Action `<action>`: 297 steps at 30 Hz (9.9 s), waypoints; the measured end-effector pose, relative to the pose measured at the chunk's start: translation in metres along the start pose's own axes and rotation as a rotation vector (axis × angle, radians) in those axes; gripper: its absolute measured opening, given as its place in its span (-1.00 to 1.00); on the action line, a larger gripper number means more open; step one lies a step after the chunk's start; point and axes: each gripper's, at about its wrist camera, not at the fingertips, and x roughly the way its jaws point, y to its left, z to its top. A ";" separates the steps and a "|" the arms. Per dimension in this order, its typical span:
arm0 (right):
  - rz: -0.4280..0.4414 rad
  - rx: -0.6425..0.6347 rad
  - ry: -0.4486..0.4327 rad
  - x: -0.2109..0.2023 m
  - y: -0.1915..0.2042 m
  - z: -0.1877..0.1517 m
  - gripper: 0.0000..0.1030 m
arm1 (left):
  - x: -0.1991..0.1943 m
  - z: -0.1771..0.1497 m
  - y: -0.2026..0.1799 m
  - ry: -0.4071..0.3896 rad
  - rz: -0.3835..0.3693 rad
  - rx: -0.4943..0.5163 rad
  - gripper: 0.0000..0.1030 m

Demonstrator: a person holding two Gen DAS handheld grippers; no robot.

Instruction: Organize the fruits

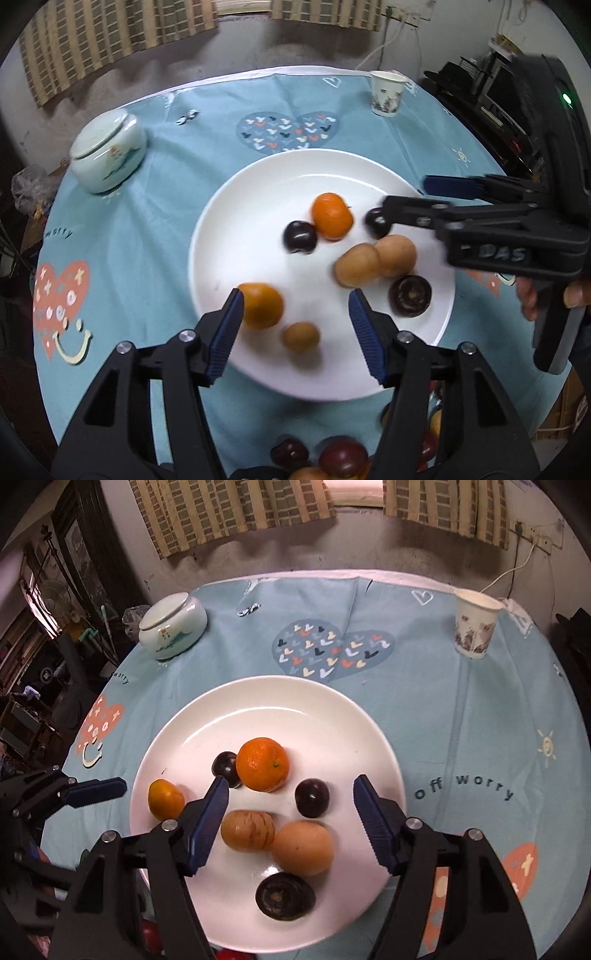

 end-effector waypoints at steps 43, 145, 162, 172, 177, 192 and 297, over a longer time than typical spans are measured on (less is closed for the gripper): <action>0.023 0.091 0.167 -0.095 0.035 -0.249 0.38 | -0.071 -0.174 0.003 0.091 -0.002 -0.005 0.49; 0.100 -0.002 0.217 -0.067 0.060 -0.235 -0.34 | -0.062 -0.135 -0.031 0.070 0.010 0.058 -0.27; 0.102 0.006 0.227 -0.069 0.061 -0.240 -0.34 | -0.070 -0.150 -0.002 0.083 0.010 -0.020 -0.27; 0.108 -0.009 0.234 -0.070 0.065 -0.239 -0.34 | -0.072 -0.143 -0.010 0.069 0.002 0.005 -0.27; 0.120 -0.041 0.173 -0.080 0.064 -0.206 -0.34 | -0.069 -0.107 -0.020 0.028 -0.038 0.035 -0.27; 0.094 0.031 -0.042 -0.024 0.024 -0.032 -0.30 | 0.012 0.000 -0.033 0.001 0.038 0.066 -0.15; 0.285 -0.159 0.228 -0.051 0.139 -0.224 0.55 | -0.091 -0.183 0.024 0.111 0.007 -0.117 -0.38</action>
